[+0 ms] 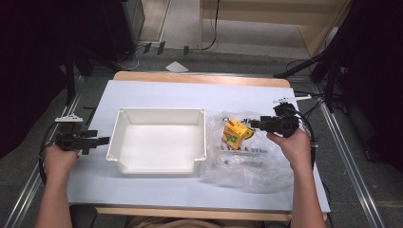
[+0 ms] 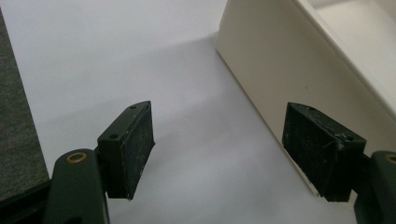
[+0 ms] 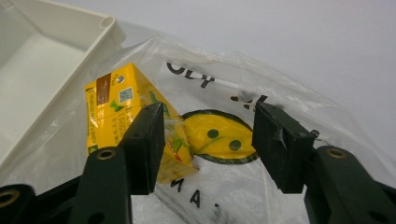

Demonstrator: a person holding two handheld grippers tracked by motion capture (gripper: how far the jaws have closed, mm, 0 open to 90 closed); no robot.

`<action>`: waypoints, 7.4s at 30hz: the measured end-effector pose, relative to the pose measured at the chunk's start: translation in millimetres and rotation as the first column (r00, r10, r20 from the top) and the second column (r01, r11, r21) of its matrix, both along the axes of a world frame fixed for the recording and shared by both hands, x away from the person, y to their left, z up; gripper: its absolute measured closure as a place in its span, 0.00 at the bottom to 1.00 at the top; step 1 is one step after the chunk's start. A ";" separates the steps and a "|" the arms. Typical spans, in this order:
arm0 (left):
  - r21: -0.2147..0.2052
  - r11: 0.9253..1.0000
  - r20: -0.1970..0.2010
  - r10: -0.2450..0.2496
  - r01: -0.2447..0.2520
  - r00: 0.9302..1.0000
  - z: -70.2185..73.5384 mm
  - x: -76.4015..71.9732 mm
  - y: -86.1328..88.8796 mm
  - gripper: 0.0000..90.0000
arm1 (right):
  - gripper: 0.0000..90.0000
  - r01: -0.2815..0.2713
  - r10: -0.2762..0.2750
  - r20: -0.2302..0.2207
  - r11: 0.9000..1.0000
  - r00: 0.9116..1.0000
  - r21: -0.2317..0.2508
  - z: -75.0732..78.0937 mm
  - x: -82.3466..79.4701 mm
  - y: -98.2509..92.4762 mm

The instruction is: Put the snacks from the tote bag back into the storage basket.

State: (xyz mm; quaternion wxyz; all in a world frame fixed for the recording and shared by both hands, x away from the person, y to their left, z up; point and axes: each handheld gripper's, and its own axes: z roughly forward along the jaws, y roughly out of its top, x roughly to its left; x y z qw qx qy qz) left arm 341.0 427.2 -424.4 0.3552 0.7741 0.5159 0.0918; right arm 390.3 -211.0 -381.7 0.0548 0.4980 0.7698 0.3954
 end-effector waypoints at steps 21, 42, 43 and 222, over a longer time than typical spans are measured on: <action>0.020 1.000 0.015 -0.013 0.012 1.000 0.2 -1.7 -4.0 0.28 | 0.41 -0.054 0.055 0.015 0.997 0.998 -0.053 22.6 -5.7 10.5; 0.040 0.999 0.012 -0.012 0.011 1.000 -1.6 -0.8 -4.6 0.28 | 0.41 -0.162 0.165 0.012 0.976 0.986 -0.145 33.0 -13.8 42.3; 0.040 0.999 0.013 -0.011 0.010 1.000 -1.9 -0.8 -4.9 0.28 | 0.41 -0.171 0.176 0.015 0.973 0.984 -0.157 32.2 -13.7 43.9; 0.035 0.999 0.005 -0.003 0.003 1.000 -4.5 -0.8 -2.9 0.27 | 0.59 -0.296 0.330 0.104 0.922 0.938 -0.251 62.1 -25.4 110.9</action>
